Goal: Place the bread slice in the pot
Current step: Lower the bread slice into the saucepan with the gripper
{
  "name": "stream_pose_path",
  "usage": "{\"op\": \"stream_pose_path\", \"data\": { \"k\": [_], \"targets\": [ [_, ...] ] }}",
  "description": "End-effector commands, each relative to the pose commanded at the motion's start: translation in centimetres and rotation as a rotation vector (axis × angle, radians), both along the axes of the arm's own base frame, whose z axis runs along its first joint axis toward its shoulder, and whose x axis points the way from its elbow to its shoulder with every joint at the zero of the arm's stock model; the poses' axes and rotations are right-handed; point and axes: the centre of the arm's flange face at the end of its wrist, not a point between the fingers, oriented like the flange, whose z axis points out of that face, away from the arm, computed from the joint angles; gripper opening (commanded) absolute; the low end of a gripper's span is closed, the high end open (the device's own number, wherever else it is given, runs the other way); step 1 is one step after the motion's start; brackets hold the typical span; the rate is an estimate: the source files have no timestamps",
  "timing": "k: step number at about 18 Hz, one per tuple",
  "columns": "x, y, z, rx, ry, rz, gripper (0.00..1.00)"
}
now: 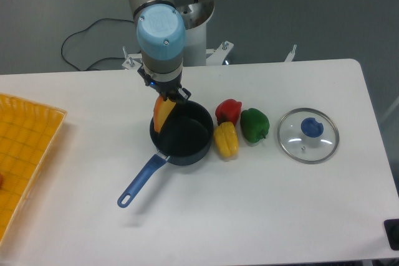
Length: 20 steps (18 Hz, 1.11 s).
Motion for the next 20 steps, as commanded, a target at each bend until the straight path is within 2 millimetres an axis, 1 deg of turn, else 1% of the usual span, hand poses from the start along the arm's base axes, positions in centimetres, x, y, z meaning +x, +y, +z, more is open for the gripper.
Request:
{"op": "stream_pose_path", "data": {
  "k": [5,8,10,13,15,20],
  "targets": [
    [0.2,0.4,-1.2,-0.018,-0.012,-0.007,0.0],
    [0.1,0.4,-1.2,-0.017,-0.011,-0.008,0.0],
    [0.1,0.5,-2.1,-0.029,-0.022,-0.008,0.0],
    [0.6,0.8,-2.4,-0.034,-0.026,-0.018,0.0],
    [0.5,0.8,-3.1,-0.047,-0.033,-0.017,0.0],
    [0.5,1.0,-3.4,-0.039,-0.024,-0.012,0.0]
  ]
}}
